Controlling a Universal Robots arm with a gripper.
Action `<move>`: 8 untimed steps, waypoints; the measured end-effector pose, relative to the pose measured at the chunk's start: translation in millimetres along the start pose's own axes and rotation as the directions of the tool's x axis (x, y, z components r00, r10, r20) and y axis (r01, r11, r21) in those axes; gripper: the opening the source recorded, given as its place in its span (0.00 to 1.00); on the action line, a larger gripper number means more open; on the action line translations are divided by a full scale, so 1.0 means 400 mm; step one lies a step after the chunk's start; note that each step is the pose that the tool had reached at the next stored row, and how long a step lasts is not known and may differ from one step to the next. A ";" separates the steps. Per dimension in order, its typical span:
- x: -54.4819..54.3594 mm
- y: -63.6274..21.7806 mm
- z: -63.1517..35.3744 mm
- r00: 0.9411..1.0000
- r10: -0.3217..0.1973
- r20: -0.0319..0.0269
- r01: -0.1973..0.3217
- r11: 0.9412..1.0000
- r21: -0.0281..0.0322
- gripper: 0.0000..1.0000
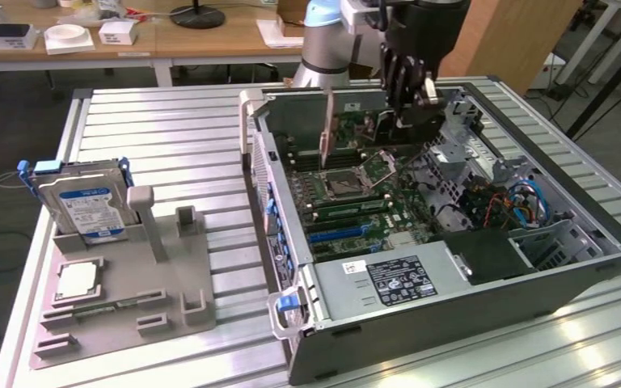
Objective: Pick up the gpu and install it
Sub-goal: 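Insert the gpu into the slot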
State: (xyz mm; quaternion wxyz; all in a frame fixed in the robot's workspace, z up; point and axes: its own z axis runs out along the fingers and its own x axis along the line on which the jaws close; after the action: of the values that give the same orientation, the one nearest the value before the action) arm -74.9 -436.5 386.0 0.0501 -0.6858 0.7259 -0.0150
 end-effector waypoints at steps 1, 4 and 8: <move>0.000 0.000 0.002 1.000 -0.012 0.000 0.012 1.000 0.000 0.28; 0.001 0.001 0.008 0.999 -0.041 -0.003 0.041 0.999 -0.002 0.28; 0.001 0.000 0.016 0.998 -0.058 -0.009 0.058 0.998 -0.003 0.28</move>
State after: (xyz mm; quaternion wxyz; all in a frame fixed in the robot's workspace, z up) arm -74.2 -436.6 379.7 0.0455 -0.7064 0.7061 -0.0186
